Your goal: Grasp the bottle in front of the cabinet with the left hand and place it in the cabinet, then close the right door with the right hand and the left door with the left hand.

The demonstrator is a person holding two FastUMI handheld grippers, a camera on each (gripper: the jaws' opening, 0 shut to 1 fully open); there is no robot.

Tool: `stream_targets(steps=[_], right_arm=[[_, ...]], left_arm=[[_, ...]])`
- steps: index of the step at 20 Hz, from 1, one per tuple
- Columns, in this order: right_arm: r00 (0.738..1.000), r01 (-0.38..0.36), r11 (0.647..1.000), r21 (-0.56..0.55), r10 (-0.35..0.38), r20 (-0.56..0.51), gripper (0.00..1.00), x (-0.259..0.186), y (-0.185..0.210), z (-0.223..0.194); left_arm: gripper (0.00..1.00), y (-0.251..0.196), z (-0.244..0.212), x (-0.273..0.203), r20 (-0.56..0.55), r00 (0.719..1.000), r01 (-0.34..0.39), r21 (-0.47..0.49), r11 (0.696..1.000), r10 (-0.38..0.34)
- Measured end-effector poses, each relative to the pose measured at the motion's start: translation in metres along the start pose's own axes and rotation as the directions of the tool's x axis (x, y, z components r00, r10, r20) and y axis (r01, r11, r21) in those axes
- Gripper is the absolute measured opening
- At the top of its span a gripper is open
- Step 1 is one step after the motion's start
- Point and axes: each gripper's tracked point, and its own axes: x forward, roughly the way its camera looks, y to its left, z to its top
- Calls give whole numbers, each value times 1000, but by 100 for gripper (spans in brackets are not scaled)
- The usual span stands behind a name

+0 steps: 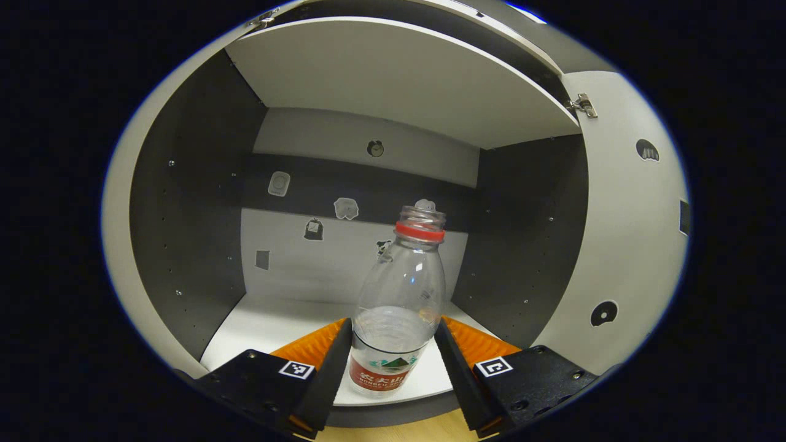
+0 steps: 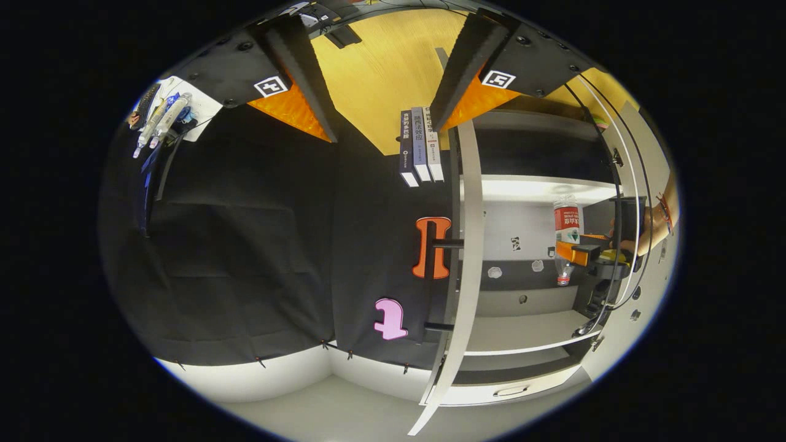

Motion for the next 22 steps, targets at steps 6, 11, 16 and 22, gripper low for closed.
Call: stream_targets(steps=[6,11,16,22], right_arm=[[1000,24,1000,2,-24,-6,98,8,-5,0],[999,28,1000,14,-28,-18,98,10,-6,-3],[1000,24,1000,20,-24,-10,98,8,-6,1],[1000,25,1000,12,-25,3,98,1,-13,8]], left_arm=[[82,2,-14,24,-34,999,-11,-6,1000,10],[83,4,-17,30,-44,999,-24,3,1000,24],[95,3,-12,20,-38,998,-40,35,999,41],[95,-4,19,-17,35,998,-59,64,996,57]])
